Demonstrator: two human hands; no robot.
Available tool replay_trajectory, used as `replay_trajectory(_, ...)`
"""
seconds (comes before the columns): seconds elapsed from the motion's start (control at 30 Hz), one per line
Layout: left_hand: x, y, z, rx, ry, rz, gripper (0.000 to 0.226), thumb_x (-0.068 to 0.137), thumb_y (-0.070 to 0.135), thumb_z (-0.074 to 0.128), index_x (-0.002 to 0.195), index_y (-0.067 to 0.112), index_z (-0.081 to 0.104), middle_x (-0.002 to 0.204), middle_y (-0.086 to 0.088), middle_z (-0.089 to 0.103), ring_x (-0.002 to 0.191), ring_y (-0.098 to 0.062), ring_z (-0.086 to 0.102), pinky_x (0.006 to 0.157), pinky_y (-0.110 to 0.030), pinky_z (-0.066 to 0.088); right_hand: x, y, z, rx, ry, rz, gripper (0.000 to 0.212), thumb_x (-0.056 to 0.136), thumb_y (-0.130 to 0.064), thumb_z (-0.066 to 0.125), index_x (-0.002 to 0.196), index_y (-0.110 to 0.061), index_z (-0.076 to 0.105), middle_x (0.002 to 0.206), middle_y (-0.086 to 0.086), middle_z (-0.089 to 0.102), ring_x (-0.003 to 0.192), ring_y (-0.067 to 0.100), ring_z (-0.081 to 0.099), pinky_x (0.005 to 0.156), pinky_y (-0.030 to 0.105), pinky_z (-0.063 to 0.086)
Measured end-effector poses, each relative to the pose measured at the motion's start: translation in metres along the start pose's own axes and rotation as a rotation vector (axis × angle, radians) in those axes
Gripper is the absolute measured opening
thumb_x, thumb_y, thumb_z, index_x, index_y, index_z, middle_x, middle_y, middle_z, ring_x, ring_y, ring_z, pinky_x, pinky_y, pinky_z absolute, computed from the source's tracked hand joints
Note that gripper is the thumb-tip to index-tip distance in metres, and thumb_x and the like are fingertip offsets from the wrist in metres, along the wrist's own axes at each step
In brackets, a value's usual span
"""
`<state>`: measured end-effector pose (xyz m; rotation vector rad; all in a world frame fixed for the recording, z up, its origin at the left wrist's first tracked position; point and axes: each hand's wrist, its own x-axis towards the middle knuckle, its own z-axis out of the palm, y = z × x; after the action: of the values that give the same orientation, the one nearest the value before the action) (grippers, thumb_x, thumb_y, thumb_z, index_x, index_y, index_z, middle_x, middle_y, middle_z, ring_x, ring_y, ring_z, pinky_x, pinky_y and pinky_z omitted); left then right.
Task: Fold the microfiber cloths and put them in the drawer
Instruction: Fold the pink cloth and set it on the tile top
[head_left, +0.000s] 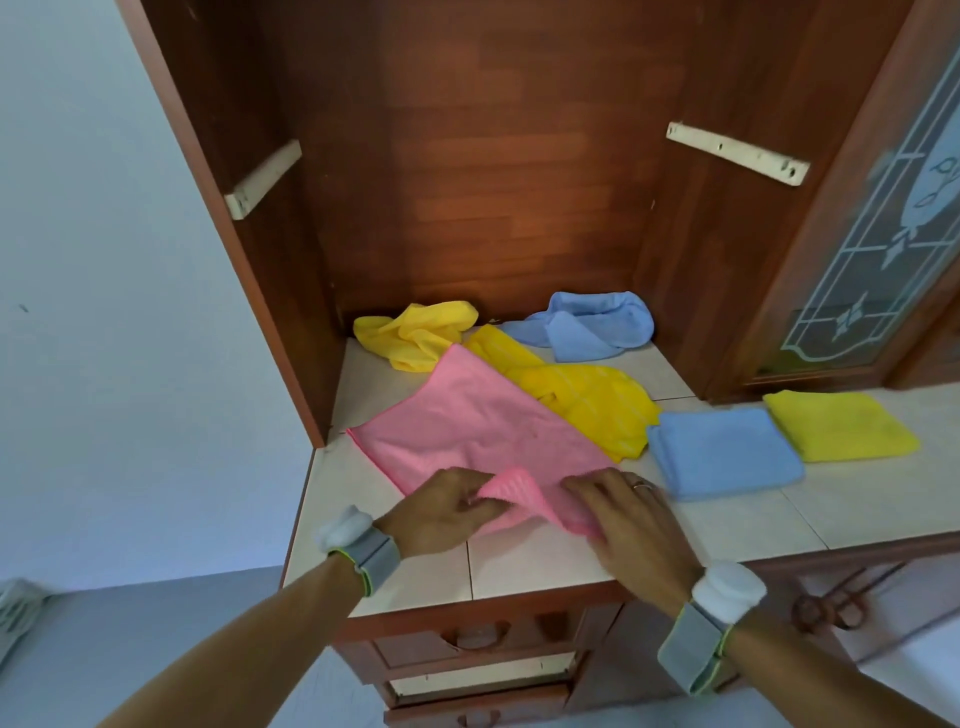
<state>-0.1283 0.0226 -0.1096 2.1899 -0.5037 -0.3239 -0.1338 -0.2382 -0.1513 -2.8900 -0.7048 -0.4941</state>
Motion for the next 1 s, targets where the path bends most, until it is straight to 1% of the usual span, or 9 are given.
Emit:
replay_trajectory(0.13, -0.022, -0.003, -0.016, -0.15, 0.033, -0.096, 0.048, 0.094, 0.042, 0.06, 0.075, -0.002, 0.063, 0.06, -0.004, 0.036, 0.055, -0.013, 0.032, 0.054, -0.025, 0.026, 0.003, 0.018, -0.004, -0.043, -0.097, 0.025, 0.045, 0.075, -0.018, 0.063, 0.118, -0.03, 0.061, 0.103, 0.002, 0.063, 0.081, 0.029, 0.066, 0.065, 0.038, 0.054)
replay_trajectory(0.27, -0.046, -0.015, -0.027, -0.185, -0.152, -0.153, 0.052, 0.083, 0.057, 0.068, 0.084, 0.005, 0.074, 0.069, -0.025, 0.048, 0.066, -0.022, 0.042, 0.065, -0.032, 0.034, 0.012, 0.016, -0.046, 0.125, -0.547, 0.009, 0.034, 0.081, -0.024, 0.052, 0.113, -0.029, 0.063, 0.102, -0.005, 0.064, 0.097, 0.02, 0.061, 0.075, 0.03, 0.047)
replay_trajectory(0.37, -0.065, -0.022, -0.036, -0.273, -0.257, -0.191, 0.035, 0.087, 0.037, 0.072, 0.1, 0.005, 0.075, 0.098, -0.027, 0.067, 0.087, -0.02, 0.058, 0.088, -0.036, 0.048, 0.02, 0.001, -0.089, 0.302, -0.917, -0.1, 0.019, 0.074, -0.02, 0.055, 0.083, -0.032, 0.065, 0.069, -0.013, 0.056, 0.071, 0.007, 0.052, 0.065, 0.026, 0.043)
replay_trajectory(0.43, -0.074, -0.028, -0.041, -0.394, -0.317, -0.174, 0.03, 0.092, 0.018, 0.066, 0.116, 0.0, 0.069, 0.118, -0.02, 0.068, 0.111, -0.025, 0.062, 0.107, -0.041, 0.044, 0.028, -0.004, -0.109, 0.367, -0.974, -0.143, 0.018, 0.071, -0.021, 0.056, 0.069, -0.039, 0.06, 0.066, -0.01, 0.055, 0.064, 0.004, 0.05, 0.066, 0.035, 0.047)
replay_trajectory(0.5, -0.082, -0.024, -0.047, -0.487, -0.324, -0.172, 0.025, 0.095, 0.014, 0.06, 0.116, 0.007, 0.072, 0.12, -0.007, 0.07, 0.116, -0.022, 0.063, 0.107, -0.039, 0.045, 0.04, -0.004, -0.117, 0.458, -0.988, -0.158, 0.017, 0.074, -0.02, 0.058, 0.076, -0.035, 0.064, 0.074, -0.005, 0.062, 0.069, 0.011, 0.056, 0.07, 0.037, 0.05)
replay_trajectory(0.6, -0.084, -0.018, -0.054, -0.659, -0.135, -0.37, 0.031, 0.095, 0.005, 0.05, 0.096, 0.019, 0.078, 0.097, 0.001, 0.075, 0.09, -0.011, 0.07, 0.091, -0.031, 0.055, 0.06, 0.002, -0.114, 0.698, -0.86, -0.063, 0.014, 0.083, -0.009, 0.065, 0.093, -0.017, 0.071, 0.083, 0.002, 0.069, 0.073, 0.012, 0.062, 0.069, 0.031, 0.054)
replay_trajectory(0.77, -0.054, -0.029, -0.054, -0.781, 0.357, -0.418, 0.043, 0.092, 0.039, 0.056, 0.117, 0.005, 0.064, 0.111, -0.011, 0.07, 0.102, -0.027, 0.067, 0.092, -0.047, 0.055, 0.094, -0.003, -0.075, 1.278, -0.34, 0.471, 0.013, 0.09, -0.004, 0.063, 0.103, -0.001, 0.066, 0.09, 0.017, 0.065, 0.077, 0.022, 0.063, 0.068, 0.032, 0.056)
replay_trajectory(0.87, -0.028, -0.031, -0.043, -0.665, 0.576, -0.435, 0.043, 0.096, 0.045, 0.054, 0.112, 0.007, 0.065, 0.106, -0.011, 0.069, 0.096, -0.031, 0.067, 0.087, -0.05, 0.057, 0.113, -0.015, -0.034, 0.991, -0.115, 0.54, 0.011, 0.095, -0.031, 0.055, 0.089, -0.022, 0.057, 0.074, 0.016, 0.064, 0.068, 0.031, 0.062, 0.065, 0.046, 0.054)
replay_trajectory(1.0, -0.002, -0.052, -0.039, -0.172, 0.692, -0.469, 0.048, 0.097, 0.052, 0.042, 0.102, 0.01, 0.065, 0.1, -0.01, 0.071, 0.091, -0.033, 0.065, 0.085, -0.044, 0.052, 0.126, -0.025, -0.003, 0.389, -0.003, 0.446, 0.025, 0.102, -0.038, 0.032, 0.114, -0.019, 0.043, 0.088, 0.021, 0.065, 0.087, 0.043, 0.06, 0.063, 0.04, 0.038)
